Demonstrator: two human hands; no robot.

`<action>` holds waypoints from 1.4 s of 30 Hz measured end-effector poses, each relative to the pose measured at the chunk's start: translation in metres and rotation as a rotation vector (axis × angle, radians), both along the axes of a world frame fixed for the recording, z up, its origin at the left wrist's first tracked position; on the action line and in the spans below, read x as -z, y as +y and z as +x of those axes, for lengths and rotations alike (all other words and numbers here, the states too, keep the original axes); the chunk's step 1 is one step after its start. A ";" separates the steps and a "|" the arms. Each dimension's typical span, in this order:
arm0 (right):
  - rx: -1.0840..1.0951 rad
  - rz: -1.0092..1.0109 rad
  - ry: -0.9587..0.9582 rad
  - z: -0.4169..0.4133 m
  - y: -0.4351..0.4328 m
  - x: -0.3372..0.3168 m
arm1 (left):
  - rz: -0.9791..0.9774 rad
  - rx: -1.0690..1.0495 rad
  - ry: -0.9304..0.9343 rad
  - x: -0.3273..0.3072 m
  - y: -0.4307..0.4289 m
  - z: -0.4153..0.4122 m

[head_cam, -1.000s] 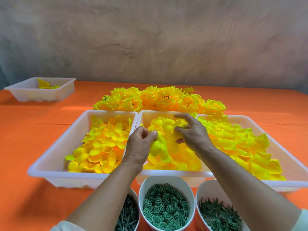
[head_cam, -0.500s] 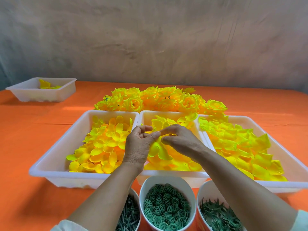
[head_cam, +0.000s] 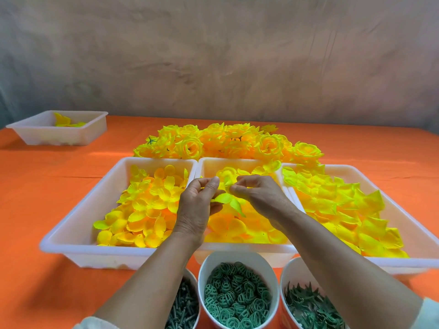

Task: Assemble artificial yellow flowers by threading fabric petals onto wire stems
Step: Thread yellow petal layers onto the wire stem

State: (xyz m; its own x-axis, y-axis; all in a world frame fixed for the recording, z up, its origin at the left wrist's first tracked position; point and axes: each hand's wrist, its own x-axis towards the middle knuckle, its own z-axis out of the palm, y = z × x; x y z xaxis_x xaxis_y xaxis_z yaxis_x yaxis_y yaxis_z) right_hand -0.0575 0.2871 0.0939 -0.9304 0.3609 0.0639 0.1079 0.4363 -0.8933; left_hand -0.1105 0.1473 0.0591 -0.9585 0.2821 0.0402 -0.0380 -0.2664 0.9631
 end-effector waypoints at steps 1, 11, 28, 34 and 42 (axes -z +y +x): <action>0.033 -0.013 0.010 0.000 0.001 0.000 | 0.015 0.023 -0.022 -0.001 -0.001 0.000; 0.153 0.062 0.087 -0.001 0.008 0.001 | -0.050 0.089 0.028 0.001 0.000 0.001; 0.151 0.222 0.036 0.002 0.002 -0.003 | -0.089 -0.019 0.099 0.000 0.001 0.004; 0.098 0.140 0.016 0.001 0.002 -0.003 | -0.100 -0.005 0.117 -0.003 -0.001 0.007; 0.127 0.658 0.379 0.007 -0.012 -0.003 | -0.049 -0.009 0.036 -0.005 0.000 0.008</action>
